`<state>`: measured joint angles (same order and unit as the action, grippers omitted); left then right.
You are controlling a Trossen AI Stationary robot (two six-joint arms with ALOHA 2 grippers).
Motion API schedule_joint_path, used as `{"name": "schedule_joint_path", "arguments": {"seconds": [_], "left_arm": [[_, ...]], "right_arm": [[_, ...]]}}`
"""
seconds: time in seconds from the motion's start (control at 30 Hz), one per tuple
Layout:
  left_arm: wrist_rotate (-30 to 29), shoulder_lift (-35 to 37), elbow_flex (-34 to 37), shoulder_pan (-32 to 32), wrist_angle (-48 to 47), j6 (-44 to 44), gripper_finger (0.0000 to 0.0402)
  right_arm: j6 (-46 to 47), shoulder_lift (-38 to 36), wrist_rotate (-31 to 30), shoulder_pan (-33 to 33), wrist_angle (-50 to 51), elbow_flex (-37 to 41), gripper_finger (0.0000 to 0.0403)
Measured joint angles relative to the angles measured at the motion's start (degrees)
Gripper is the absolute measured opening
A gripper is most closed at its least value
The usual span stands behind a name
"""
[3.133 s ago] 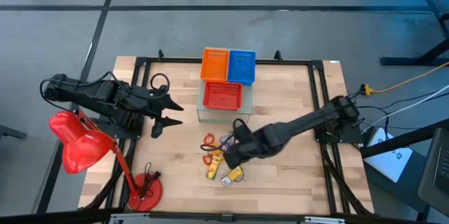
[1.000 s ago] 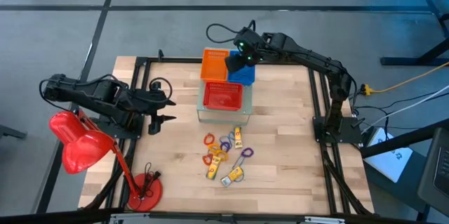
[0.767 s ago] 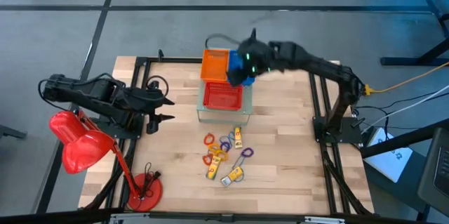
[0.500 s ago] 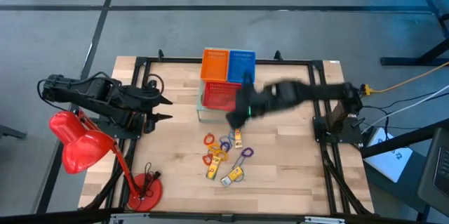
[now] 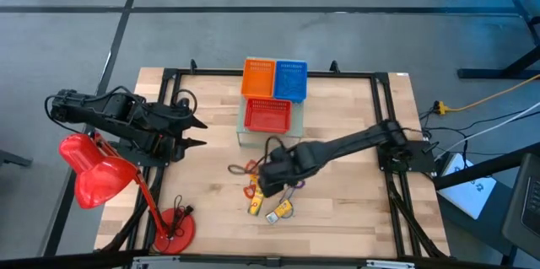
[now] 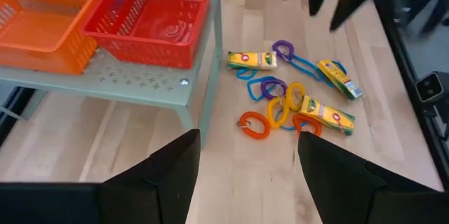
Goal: Pick & Place Office Desk Supplies
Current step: Put the blue rubber band into the blue bin
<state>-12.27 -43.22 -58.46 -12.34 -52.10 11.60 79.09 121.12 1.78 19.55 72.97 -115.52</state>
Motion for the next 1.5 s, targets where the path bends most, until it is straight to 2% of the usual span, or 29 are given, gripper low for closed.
{"name": "schedule_joint_path", "arguments": {"seconds": [0.1,0.2,0.37,0.47,0.6,0.73,0.93,1.2,1.5], "left_arm": [[0.74,0.00,-0.02,-0.07,0.05,0.19,0.0239],[1.82,0.00,0.00,-0.49,0.66,0.74,0.0239],[1.69,-0.05,0.00,-2.74,0.92,1.82,0.0239],[1.52,-0.07,0.00,-4.03,0.96,2.71,0.0239],[1.11,-0.04,0.00,-5.50,1.14,3.48,0.0239],[-0.09,-0.07,0.00,-6.50,1.26,3.67,0.0239],[-0.70,-0.07,0.00,-6.82,2.29,4.26,0.0239],[-0.68,-0.07,0.00,-6.82,4.28,4.34,0.0239],[-0.16,-0.33,0.00,-6.82,4.29,5.61,0.0239]], "right_arm": [[0.65,2.30,4.79,0.17,-2.48,-0.06,0.0218],[4.22,4.26,5.27,0.30,-2.25,-0.09,0.0212],[14.90,6.11,4.30,0.75,-8.21,-0.11,0.0196],[22.31,7.15,1.25,2.06,-8.48,-0.02,0.0190],[34.29,6.82,-0.79,4.65,-6.82,3.30,0.0190],[39.99,6.69,-0.96,5.97,-10.53,6.85,0.0192],[43.51,6.79,-5.06,5.16,-12.87,10.61,0.0169],[40.44,6.93,-7.56,3.55,-16.82,14.02,0.0123],[38.94,6.90,-6.93,3.56,-19.60,15.56,0.0102]]}}
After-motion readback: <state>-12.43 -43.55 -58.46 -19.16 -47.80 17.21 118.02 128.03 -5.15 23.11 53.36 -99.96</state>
